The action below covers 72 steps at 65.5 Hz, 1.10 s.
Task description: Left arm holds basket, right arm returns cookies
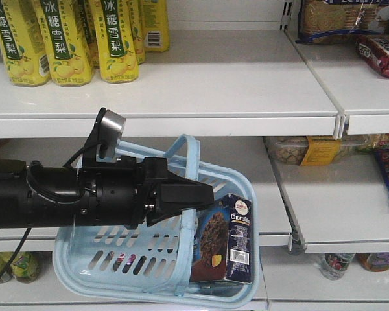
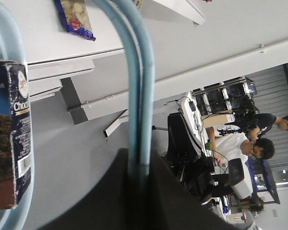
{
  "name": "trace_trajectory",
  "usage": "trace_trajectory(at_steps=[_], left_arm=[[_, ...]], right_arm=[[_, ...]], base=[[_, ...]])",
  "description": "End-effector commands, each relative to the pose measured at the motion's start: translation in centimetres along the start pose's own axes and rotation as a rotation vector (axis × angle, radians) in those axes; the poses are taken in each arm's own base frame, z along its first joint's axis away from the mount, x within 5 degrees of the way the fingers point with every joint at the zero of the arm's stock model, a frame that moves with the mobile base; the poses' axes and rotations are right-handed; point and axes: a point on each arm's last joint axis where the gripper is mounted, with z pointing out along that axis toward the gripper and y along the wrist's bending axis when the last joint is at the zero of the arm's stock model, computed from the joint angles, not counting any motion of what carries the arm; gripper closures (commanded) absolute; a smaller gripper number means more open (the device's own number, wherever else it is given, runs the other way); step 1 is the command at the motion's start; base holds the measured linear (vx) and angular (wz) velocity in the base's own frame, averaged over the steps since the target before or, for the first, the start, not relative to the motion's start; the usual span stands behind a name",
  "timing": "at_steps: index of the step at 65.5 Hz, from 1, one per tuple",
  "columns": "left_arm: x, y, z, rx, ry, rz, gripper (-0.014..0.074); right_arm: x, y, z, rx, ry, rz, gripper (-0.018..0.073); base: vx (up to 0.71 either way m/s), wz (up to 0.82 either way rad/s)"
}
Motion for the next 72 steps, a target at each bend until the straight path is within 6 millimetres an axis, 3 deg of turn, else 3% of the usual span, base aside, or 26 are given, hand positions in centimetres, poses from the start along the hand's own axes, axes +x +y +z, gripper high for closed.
trace_trajectory(at_steps=[1, 32, 51, 60, 72], left_arm=[[-0.8, -2.9, -0.8, 0.138, -0.051, -0.002, 0.0603], [-0.8, -2.9, -0.8, 0.138, -0.051, -0.002, 0.0603], [-0.8, -2.9, -0.8, 0.138, -0.051, -0.002, 0.0603], [-0.8, -2.9, -0.8, 0.138, -0.051, -0.002, 0.0603], [-0.8, -2.9, -0.8, 0.138, -0.051, -0.002, 0.0603]], right_arm=[[-0.6, 0.0, -0.1, 0.002, -0.077, -0.009, 0.0566], [-0.6, 0.0, -0.1, 0.002, -0.077, -0.009, 0.0566], [-1.8, 0.0, -0.2, 0.005, -0.187, -0.011, 0.0566], [-2.8, -0.1, -0.2, 0.004, -0.132, -0.011, 0.0566], [-5.7, -0.1, 1.2, 0.001, -0.012, 0.000, 0.0566]], base=[[0.00, 0.00], [0.00, 0.00], [0.00, 0.00], [0.00, 0.00], [0.00, 0.00]])
